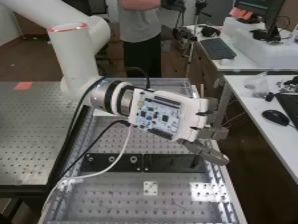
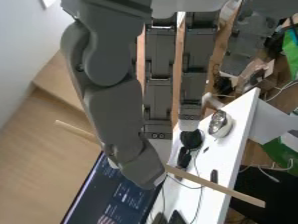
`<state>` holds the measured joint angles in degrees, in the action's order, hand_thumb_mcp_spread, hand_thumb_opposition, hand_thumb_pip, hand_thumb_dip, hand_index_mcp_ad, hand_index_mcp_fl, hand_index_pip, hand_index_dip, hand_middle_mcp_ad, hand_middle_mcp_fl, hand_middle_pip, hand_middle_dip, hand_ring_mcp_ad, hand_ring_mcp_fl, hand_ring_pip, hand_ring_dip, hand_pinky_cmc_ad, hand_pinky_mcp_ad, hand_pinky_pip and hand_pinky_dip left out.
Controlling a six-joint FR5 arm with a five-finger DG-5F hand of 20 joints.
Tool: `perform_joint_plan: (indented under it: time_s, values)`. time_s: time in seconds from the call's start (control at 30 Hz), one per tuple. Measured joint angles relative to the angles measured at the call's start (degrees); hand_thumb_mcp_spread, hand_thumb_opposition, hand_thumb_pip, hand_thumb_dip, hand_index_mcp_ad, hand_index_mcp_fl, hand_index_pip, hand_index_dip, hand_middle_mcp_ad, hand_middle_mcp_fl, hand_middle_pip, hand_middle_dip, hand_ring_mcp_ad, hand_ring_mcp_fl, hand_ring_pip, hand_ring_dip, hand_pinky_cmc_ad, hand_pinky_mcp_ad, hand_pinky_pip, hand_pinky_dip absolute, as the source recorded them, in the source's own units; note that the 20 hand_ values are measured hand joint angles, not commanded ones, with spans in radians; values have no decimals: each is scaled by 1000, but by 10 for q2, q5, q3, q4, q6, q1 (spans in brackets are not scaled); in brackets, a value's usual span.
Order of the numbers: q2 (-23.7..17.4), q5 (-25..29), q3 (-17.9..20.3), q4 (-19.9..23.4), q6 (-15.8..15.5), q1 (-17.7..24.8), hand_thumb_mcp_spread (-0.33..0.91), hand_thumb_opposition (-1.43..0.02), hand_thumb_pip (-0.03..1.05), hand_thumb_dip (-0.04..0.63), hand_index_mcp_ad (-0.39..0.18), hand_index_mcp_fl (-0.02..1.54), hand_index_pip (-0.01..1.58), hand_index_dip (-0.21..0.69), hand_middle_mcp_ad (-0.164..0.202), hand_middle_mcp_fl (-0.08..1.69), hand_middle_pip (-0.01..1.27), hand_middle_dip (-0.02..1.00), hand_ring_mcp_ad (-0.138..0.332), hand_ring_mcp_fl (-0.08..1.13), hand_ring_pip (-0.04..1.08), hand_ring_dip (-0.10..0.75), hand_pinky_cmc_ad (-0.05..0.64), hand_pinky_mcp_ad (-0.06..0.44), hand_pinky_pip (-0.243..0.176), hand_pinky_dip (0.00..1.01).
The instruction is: Grab the chopstick and place it in the clear container
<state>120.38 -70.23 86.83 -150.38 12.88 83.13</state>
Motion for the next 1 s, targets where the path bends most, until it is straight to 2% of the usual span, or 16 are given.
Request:
perform_joint_plan:
  time_s: [0.1,0.27,0.5,0.73,0.8,0.9,1.0]
  values:
    - [-24,-30,2,-30,-24,4,880,-1089,419,283,-138,1171,574,347,5,1218,326,731,65,768,106,545,360,293,33,155]
    - [-60,-68,21,-73,-41,26,874,-1100,419,283,-138,1178,550,368,5,1222,325,733,68,766,106,545,360,297,35,155]
    - [-93,-68,55,-84,-46,68,874,-1100,419,283,-138,1196,531,396,5,1230,311,731,70,782,105,545,363,297,37,155]
    - [-106,-24,71,-95,-26,124,874,-1096,419,288,-138,1196,518,403,10,1230,312,726,66,799,106,545,363,293,33,152]
    - [-106,-11,71,-100,-19,139,874,-1096,419,288,-138,1196,517,403,12,1230,312,726,66,799,106,545,363,297,51,155]
    - [-103,4,67,-115,-10,156,874,-1096,419,288,-138,1204,501,403,12,1230,309,726,70,799,103,545,360,297,47,155]
    - [-97,18,59,-138,12,176,874,-1096,419,288,-138,1204,501,412,9,1232,309,726,72,803,106,545,363,297,51,155]
